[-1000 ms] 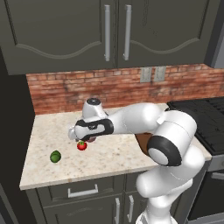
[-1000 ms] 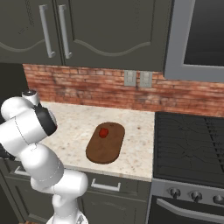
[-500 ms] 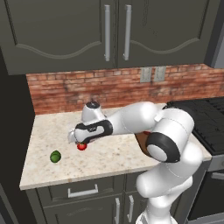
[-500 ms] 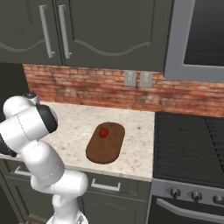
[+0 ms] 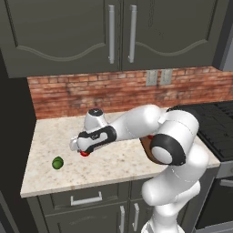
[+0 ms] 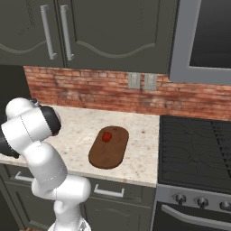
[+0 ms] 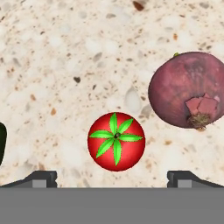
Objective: Place the avocado, onion, tomato, and bell pepper on the cutting board.
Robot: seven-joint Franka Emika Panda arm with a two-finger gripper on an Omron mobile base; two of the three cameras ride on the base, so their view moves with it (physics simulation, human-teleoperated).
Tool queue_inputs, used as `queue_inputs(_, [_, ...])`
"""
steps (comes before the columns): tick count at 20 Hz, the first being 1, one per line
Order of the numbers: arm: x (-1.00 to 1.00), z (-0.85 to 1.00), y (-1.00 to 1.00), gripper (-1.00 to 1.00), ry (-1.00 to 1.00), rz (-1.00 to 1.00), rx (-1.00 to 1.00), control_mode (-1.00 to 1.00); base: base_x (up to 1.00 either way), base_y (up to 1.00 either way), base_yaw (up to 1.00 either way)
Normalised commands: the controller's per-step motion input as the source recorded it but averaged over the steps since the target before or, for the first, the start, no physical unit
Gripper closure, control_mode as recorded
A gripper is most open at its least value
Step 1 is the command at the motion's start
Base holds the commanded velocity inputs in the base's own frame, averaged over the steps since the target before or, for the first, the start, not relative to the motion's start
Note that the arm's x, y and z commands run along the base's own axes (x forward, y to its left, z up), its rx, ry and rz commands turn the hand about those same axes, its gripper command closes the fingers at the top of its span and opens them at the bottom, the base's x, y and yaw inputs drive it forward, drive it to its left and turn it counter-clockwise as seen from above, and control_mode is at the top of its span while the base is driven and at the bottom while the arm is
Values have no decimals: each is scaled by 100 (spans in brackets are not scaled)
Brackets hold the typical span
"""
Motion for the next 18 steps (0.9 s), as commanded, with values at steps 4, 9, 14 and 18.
queue_inputs(4, [0,-8,1,-100,0,0,0,-100,0,0,0])
queue_inputs(9, [3,-9,0,-100,0,0,0,-100,0,0,0])
queue_inputs(14, [4,-8,0,-100,0,0,0,-100,0,0,0])
queue_inputs(18, [4,-11,0,-100,0,0,0,-100,0,0,0])
